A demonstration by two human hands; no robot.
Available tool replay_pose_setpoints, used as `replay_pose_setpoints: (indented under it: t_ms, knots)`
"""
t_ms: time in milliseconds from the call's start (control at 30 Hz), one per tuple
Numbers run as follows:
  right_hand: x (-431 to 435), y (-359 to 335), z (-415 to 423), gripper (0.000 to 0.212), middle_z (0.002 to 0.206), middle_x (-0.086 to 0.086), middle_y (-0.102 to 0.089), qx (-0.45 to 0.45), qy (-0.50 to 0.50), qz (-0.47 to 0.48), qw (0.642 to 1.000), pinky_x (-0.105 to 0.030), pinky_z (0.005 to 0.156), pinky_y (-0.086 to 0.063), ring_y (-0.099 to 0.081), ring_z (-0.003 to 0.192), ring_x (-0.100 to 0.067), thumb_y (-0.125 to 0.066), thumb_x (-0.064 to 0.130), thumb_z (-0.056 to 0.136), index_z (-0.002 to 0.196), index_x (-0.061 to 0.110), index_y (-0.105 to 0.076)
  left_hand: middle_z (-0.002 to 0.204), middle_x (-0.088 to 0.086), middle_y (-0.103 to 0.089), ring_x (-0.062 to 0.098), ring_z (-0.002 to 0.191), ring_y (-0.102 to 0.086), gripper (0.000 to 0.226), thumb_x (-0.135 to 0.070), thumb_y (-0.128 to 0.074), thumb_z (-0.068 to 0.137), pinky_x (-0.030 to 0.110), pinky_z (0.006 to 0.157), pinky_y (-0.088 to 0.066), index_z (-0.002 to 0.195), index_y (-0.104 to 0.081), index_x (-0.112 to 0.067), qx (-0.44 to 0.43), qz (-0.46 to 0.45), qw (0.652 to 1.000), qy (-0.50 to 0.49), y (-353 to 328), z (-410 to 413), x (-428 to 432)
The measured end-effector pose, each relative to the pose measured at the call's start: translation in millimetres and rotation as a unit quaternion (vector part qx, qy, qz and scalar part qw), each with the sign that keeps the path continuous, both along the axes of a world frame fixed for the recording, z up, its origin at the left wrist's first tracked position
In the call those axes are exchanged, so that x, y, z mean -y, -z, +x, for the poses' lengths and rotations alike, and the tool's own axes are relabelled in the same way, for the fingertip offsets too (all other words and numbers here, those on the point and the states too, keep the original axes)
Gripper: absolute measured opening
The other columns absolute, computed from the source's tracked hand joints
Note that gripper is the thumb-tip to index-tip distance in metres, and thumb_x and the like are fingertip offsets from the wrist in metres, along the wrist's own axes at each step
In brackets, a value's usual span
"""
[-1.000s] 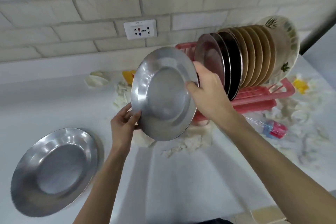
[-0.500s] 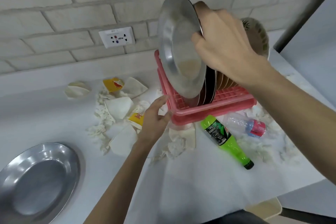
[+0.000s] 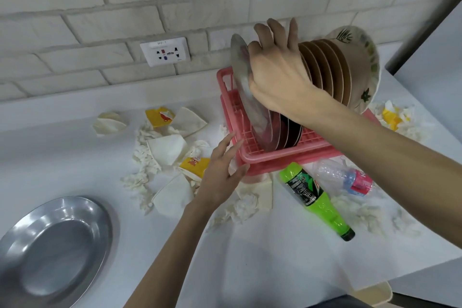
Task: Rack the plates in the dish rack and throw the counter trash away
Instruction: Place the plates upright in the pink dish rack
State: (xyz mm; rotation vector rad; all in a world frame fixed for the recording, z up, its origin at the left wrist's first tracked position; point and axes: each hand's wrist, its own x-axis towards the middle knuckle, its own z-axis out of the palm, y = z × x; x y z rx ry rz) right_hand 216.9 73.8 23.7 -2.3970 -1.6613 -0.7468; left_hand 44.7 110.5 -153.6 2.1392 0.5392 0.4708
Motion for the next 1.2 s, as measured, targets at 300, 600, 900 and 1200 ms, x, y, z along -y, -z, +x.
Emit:
replay_pose_setpoints:
  t_ms: [300, 600, 900, 1200]
  knots:
    - [-13.3, 27.0, -3.5, 0.063, 0.140, -0.029, -0.045, 0.032, 0.024, -0.050, 0.998, -0.071, 0.111, -0.014, -0.026, 0.140, -0.050, -0.016, 0.027, 0.088, 0.110, -0.002, -0.068, 0.161, -0.010, -0.025, 0.014, 0.147, -0.027, 0.059, -0.031, -0.061, 0.093, 0.044, 0.118, -0.032, 0.149, -0.043, -0.027, 0.003, 0.008, 1.000, 0.003, 1.3, -1.1, -0.3]
    - [-16.1, 28.6, -4.7, 0.072, 0.149, -0.034, -0.030, 0.061, 0.071, -0.092, 0.991, -0.071, 0.111, -0.011, -0.012, 0.143, -0.052, -0.008, 0.029, 0.086, 0.133, -0.007, -0.049, 0.161, -0.009, -0.025, 0.015, 0.147, -0.027, 0.059, -0.024, -0.063, 0.094, 0.046, 0.117, -0.033, 0.149, -0.042, -0.027, -0.009, 0.031, 0.999, 0.003, 3.1, -1.0, -1.3]
    - [-11.5, 26.3, 3.5, 0.063, 0.147, -0.030, -0.034, -0.001, 0.049, -0.132, 0.990, -0.071, 0.112, -0.005, -0.012, 0.144, -0.050, -0.045, 0.018, 0.085, 0.143, -0.006, -0.036, 0.161, -0.008, -0.025, 0.014, 0.147, -0.027, 0.059, -0.021, -0.064, 0.094, 0.045, 0.117, -0.033, 0.149, -0.043, -0.026, -0.008, 0.040, 0.999, 0.004, 2.2, -1.2, -2.1]
    - [-7.7, 24.8, 5.2, 0.073, 0.151, -0.021, -0.032, -0.038, 0.038, -0.159, 0.986, -0.066, 0.114, -0.002, -0.007, 0.147, -0.043, -0.055, 0.014, 0.082, 0.147, -0.004, -0.028, 0.161, -0.008, -0.025, 0.015, 0.147, -0.027, 0.060, -0.021, -0.062, 0.093, 0.043, 0.118, -0.031, 0.150, -0.042, -0.026, -0.015, 0.039, 0.999, 0.006, -0.4, -2.1, -2.3]
